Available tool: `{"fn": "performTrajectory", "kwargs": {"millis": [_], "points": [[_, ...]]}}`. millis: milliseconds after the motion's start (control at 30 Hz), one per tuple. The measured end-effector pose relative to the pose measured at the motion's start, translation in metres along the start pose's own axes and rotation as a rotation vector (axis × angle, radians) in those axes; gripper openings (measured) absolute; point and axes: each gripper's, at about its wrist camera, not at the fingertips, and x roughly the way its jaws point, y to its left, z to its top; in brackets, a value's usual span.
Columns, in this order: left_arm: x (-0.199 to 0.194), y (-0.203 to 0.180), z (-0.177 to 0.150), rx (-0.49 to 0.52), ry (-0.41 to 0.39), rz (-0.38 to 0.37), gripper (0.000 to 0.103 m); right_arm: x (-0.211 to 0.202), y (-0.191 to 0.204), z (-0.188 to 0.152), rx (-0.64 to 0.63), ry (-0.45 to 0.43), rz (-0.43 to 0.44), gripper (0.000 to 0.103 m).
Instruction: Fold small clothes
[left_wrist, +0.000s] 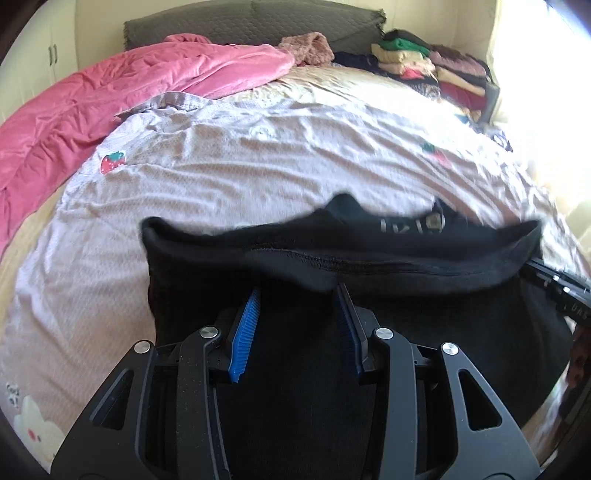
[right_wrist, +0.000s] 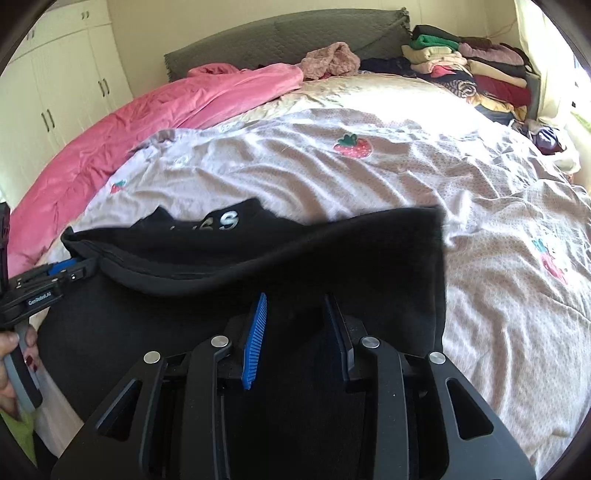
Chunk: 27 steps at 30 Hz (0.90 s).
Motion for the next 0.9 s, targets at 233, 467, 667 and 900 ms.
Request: {"fn": "performTrajectory", "kwargs": {"millis": [233,467,667,900], "points": [[-0.013,0.031,0.004,-0.128,-0.091,-0.031,0.044,-0.016,-0.018,0.005,0.05,-0.052,-0.04,0.031],[-0.007,0.065,-0.005,-0.188,-0.053,-0.005,0.059,-0.017,-0.045,0.01,0.095,-0.055,-0.132,0.041],[0.006,0.068,-0.01,-0.184,-0.013,-0.031,0.064,0.009,-0.047,0.01,0.072,0.05,-0.129,0.053],[0.007,0.061,-0.01,-0.136,-0.007,-0.008,0.021,0.007,-0.045,0.008,0.069,0.018,-0.149,0.018]]}}
